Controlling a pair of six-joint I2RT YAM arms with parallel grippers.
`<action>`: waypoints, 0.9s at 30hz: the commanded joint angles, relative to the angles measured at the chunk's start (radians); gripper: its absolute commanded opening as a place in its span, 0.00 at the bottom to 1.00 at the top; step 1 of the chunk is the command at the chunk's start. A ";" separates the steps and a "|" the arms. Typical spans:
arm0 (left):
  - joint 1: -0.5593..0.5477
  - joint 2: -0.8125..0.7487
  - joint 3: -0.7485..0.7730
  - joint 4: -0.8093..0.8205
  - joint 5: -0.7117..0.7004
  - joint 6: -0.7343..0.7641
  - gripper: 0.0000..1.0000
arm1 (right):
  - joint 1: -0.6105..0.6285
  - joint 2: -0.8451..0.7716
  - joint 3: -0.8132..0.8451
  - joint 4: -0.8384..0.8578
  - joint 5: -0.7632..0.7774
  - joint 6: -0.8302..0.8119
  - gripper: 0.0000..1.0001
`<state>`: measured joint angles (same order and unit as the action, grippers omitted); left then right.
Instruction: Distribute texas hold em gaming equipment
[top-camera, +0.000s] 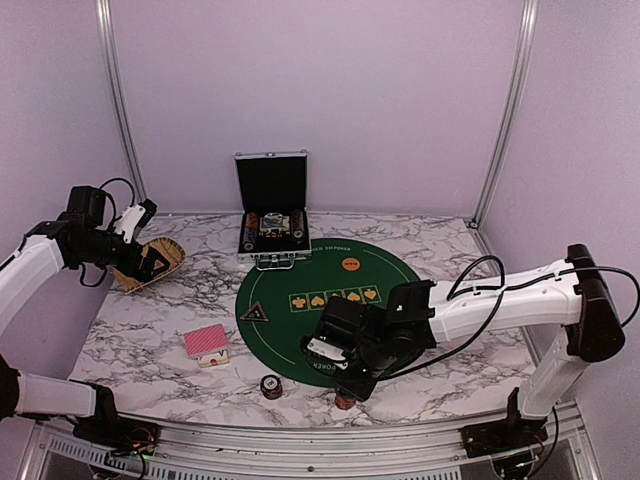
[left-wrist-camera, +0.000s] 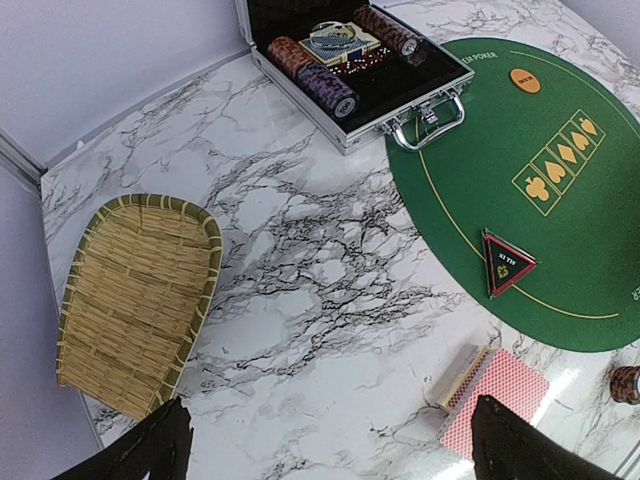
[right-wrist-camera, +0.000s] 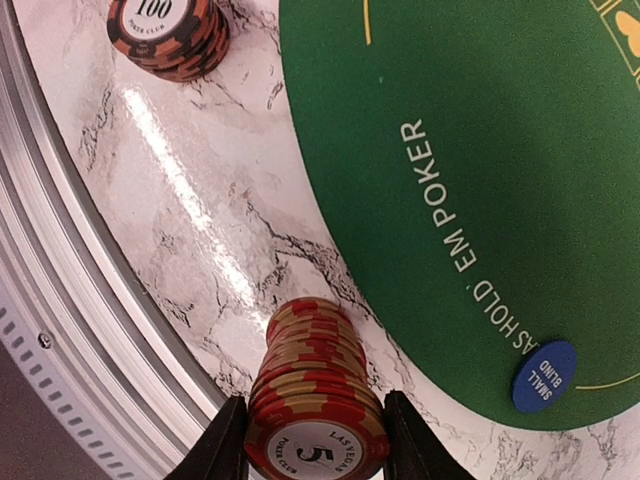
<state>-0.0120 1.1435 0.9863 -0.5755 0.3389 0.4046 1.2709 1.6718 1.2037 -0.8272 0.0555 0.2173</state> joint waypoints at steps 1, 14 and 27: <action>0.005 -0.021 0.032 -0.031 0.001 0.002 0.99 | 0.009 -0.005 0.092 -0.027 0.039 0.000 0.02; 0.005 -0.026 0.025 -0.035 0.006 0.000 0.99 | -0.110 0.210 0.381 0.000 0.030 -0.036 0.00; 0.005 -0.026 0.020 -0.035 0.029 -0.001 0.99 | -0.174 0.629 0.775 0.065 -0.012 -0.085 0.00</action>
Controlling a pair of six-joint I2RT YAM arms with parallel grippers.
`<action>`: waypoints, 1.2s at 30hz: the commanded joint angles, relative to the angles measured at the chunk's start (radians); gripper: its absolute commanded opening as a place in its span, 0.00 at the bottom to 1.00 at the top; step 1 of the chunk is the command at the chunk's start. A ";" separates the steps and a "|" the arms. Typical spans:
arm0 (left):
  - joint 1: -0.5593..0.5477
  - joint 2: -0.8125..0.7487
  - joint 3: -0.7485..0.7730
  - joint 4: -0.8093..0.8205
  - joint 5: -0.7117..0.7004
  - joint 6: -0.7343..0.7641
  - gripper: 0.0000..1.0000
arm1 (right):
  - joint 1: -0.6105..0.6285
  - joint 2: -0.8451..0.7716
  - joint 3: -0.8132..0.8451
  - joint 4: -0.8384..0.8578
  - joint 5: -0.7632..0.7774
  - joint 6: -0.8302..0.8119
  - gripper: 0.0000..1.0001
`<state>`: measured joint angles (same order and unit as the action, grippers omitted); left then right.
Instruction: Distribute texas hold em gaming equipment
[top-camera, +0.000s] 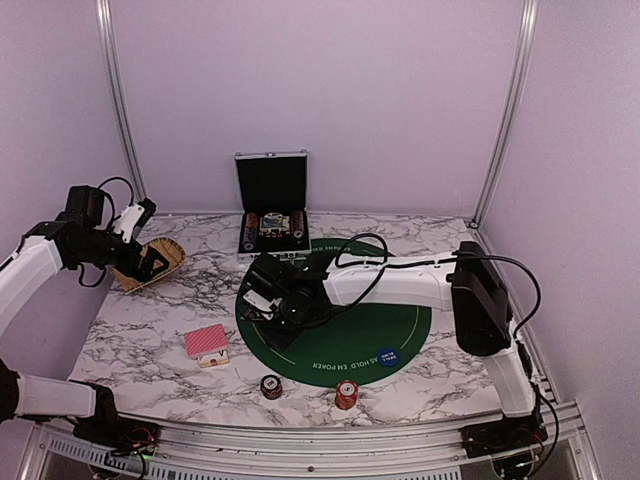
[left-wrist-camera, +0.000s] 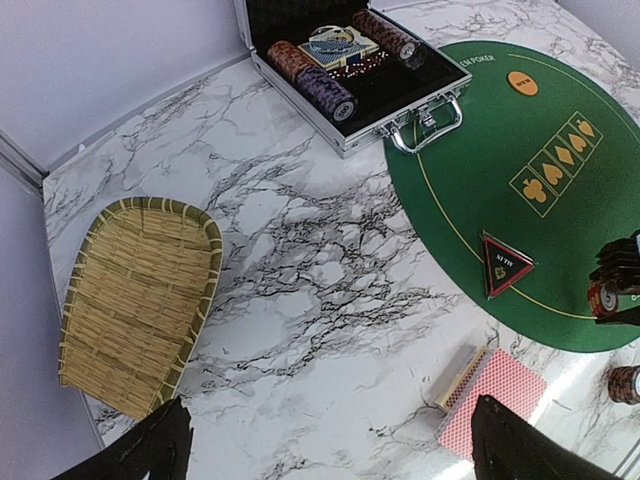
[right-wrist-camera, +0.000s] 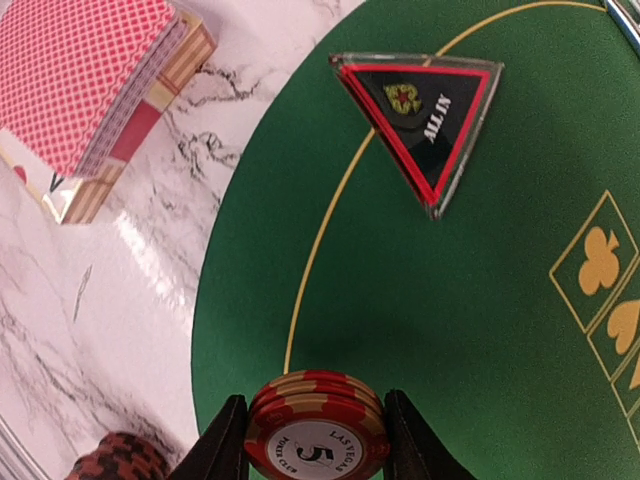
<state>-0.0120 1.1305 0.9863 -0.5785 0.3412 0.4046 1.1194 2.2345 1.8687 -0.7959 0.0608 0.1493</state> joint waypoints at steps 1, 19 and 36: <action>0.005 -0.012 0.020 -0.031 0.026 0.001 0.99 | -0.026 0.089 0.129 0.035 -0.023 -0.017 0.00; 0.005 -0.008 0.023 -0.030 0.038 -0.003 0.99 | -0.067 0.198 0.186 0.075 -0.050 -0.014 0.02; 0.005 -0.030 0.019 -0.037 0.044 0.003 0.99 | -0.072 0.057 0.194 0.028 0.034 -0.029 0.68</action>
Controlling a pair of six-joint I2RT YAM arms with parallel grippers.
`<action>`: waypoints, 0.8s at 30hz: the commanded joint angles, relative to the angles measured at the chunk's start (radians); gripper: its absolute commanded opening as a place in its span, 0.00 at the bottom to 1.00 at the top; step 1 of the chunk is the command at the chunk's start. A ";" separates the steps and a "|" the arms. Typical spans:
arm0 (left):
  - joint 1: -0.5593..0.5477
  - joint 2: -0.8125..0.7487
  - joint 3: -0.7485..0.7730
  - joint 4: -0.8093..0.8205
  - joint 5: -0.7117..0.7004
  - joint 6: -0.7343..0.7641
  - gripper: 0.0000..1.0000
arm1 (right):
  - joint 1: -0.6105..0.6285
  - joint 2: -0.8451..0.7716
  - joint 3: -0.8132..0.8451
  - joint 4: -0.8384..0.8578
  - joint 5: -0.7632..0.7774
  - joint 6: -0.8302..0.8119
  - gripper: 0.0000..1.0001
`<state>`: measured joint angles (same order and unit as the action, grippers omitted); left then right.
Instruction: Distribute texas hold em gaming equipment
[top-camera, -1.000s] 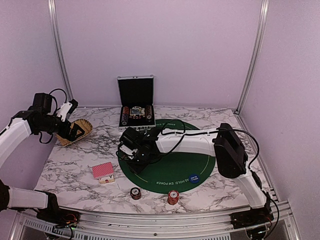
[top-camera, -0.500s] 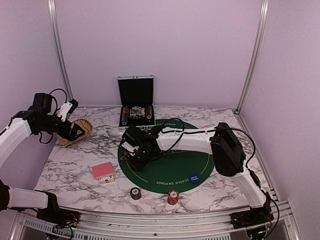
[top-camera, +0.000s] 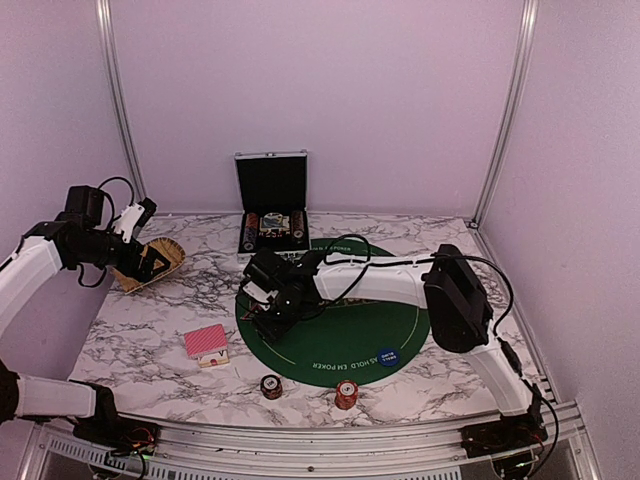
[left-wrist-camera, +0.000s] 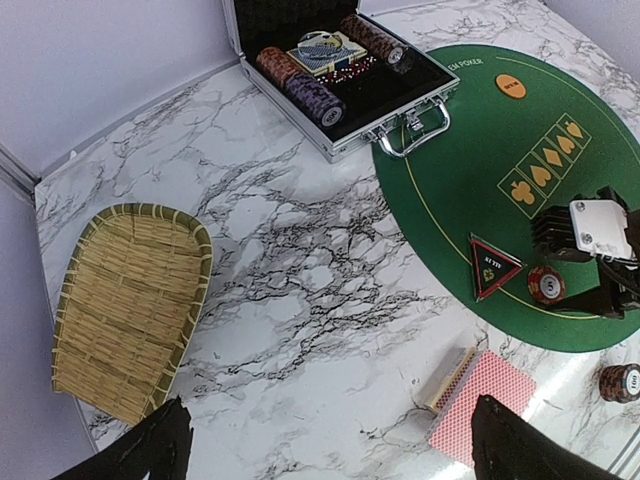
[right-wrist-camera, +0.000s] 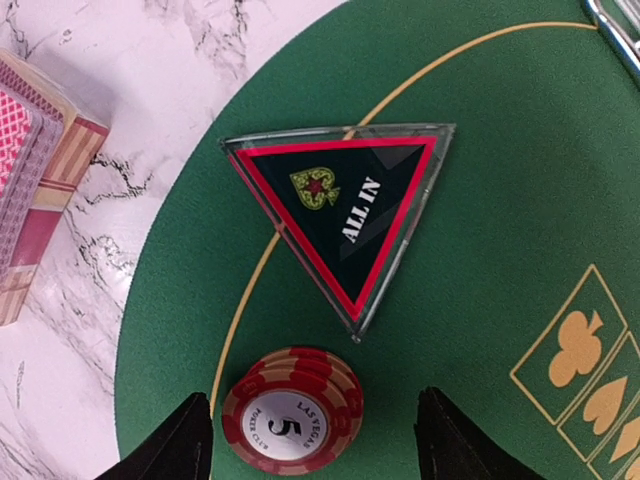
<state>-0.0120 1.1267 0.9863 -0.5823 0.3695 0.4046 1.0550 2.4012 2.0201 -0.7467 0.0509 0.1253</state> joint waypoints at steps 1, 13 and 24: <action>0.005 -0.028 0.020 -0.033 0.016 0.004 0.99 | -0.007 -0.141 0.026 -0.023 0.051 -0.002 0.69; 0.006 -0.028 0.033 -0.043 0.011 0.006 0.99 | 0.030 -0.572 -0.439 -0.104 0.031 0.076 0.85; 0.004 -0.023 0.041 -0.048 0.019 -0.002 0.99 | 0.140 -0.712 -0.668 -0.191 0.024 0.174 0.99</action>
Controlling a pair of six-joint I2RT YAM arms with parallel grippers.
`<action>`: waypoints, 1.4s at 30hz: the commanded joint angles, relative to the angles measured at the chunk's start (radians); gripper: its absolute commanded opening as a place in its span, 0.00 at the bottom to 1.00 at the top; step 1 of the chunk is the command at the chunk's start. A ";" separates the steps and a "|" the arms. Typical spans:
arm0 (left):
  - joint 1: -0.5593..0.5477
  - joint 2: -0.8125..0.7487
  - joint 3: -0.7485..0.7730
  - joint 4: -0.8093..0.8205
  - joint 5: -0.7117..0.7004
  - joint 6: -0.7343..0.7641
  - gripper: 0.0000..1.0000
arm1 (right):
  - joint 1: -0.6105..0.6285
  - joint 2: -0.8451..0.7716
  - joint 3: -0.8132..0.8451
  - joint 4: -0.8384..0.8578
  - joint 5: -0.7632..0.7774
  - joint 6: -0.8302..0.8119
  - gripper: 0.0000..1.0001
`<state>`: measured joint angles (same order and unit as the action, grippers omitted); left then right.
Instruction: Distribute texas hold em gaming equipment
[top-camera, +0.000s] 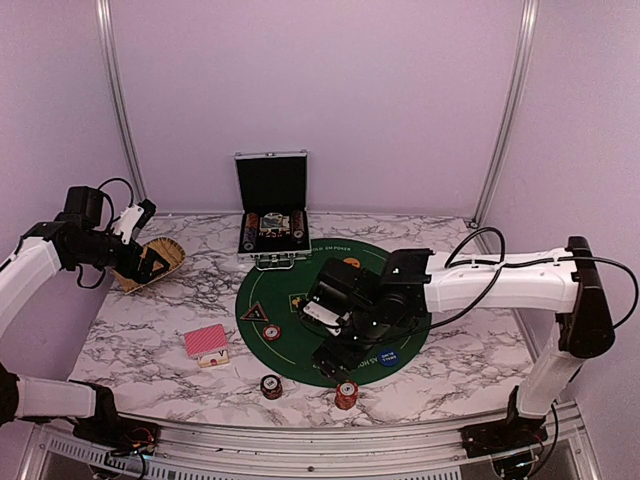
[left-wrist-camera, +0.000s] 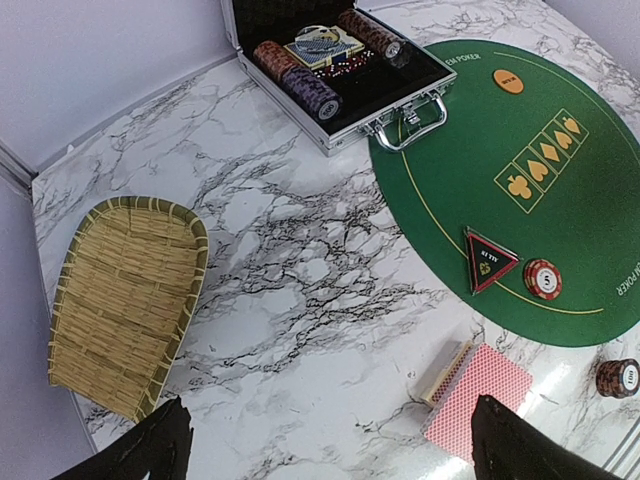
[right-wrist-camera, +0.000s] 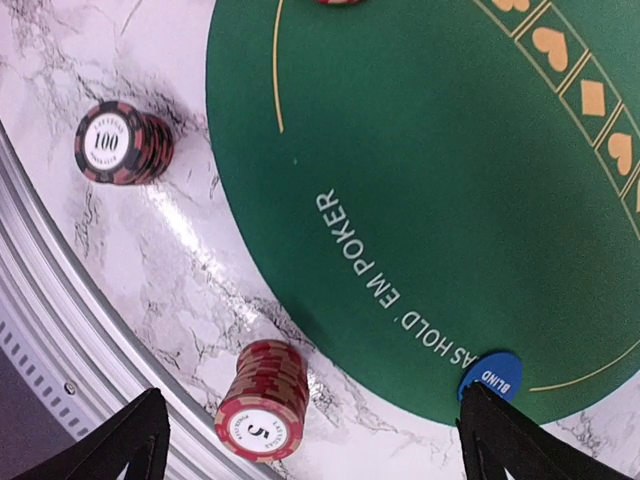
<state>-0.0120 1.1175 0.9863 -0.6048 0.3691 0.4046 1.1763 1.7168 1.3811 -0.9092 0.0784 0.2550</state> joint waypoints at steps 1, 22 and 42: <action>0.006 -0.014 0.041 -0.025 0.019 -0.002 0.99 | 0.020 -0.031 -0.042 -0.019 -0.012 0.046 0.99; 0.004 -0.011 0.041 -0.030 0.010 0.006 0.99 | 0.045 0.008 -0.145 0.059 -0.109 0.028 0.98; 0.005 -0.012 0.043 -0.031 0.002 0.010 0.99 | 0.046 0.030 -0.168 0.104 -0.093 0.032 0.71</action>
<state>-0.0120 1.1175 0.9867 -0.6079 0.3660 0.4057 1.2137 1.7363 1.2175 -0.8261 -0.0322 0.2840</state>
